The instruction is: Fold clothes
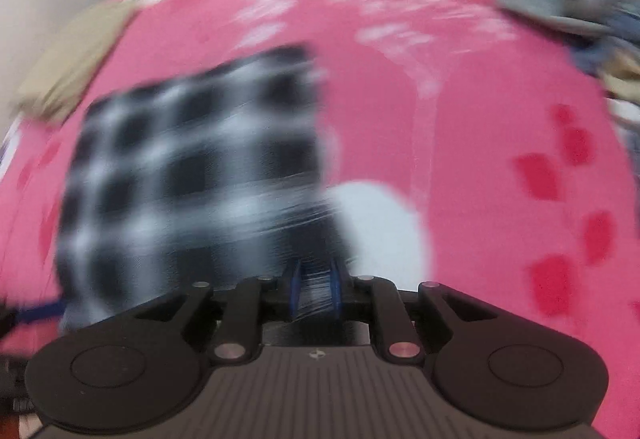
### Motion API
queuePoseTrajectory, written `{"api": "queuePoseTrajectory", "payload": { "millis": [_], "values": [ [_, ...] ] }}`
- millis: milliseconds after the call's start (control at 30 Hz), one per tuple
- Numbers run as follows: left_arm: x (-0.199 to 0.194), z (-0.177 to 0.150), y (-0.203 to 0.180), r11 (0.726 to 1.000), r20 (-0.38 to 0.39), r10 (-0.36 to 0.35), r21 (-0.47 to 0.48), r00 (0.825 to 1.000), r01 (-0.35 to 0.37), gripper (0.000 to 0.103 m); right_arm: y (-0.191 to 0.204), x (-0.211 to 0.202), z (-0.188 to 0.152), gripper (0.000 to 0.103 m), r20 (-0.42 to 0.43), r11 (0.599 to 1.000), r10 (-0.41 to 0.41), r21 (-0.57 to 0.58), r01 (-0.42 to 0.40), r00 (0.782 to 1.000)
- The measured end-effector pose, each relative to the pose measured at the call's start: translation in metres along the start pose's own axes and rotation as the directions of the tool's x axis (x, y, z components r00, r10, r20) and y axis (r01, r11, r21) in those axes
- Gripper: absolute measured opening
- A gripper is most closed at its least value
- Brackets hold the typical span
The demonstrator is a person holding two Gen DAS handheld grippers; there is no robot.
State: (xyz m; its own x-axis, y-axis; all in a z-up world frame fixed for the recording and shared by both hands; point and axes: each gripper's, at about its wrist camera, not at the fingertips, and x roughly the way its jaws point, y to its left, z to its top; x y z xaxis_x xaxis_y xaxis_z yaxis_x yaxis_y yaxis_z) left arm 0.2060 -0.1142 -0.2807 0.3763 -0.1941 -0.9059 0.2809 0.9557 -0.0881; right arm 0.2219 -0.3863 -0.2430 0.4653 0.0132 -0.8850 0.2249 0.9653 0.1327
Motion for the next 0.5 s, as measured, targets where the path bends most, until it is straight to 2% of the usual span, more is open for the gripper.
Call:
{"api": "queuePoseTrajectory", "payload": {
  "millis": [67,167,300,367,433,500],
  "values": [
    [0.0,-0.002,0.002,1.0,0.008,-0.007,-0.002,1.0,0.007,0.08,-0.005,-0.008,0.006,0.019,0.019,0.999,0.02,0.026,-0.021,1.0],
    [-0.001,-0.003,0.002,1.0,0.018,-0.011,0.005,1.0,0.011,0.08,0.006,-0.013,0.014,0.019,0.05,0.997,0.073,-0.025,-0.071,0.996],
    [-0.004,-0.007,0.005,1.0,0.027,-0.022,0.004,0.999,0.022,0.08,0.034,-0.007,0.022,0.019,0.056,0.975,0.207,-0.094,-0.201,0.977],
    [-0.005,-0.01,0.007,1.0,0.029,-0.029,0.007,0.999,0.028,0.08,0.055,-0.005,0.023,0.019,0.033,0.941,0.306,-0.165,-0.296,0.952],
    [-0.005,-0.013,0.008,0.999,0.028,-0.032,0.004,0.999,0.032,0.08,0.087,0.0,0.018,0.02,-0.017,0.877,0.389,-0.298,-0.376,0.921],
    [-0.005,-0.016,0.006,0.999,0.034,-0.03,0.011,0.999,0.03,0.08,0.115,0.009,0.014,0.02,-0.053,0.82,0.413,-0.414,-0.396,0.909]
  ]
}}
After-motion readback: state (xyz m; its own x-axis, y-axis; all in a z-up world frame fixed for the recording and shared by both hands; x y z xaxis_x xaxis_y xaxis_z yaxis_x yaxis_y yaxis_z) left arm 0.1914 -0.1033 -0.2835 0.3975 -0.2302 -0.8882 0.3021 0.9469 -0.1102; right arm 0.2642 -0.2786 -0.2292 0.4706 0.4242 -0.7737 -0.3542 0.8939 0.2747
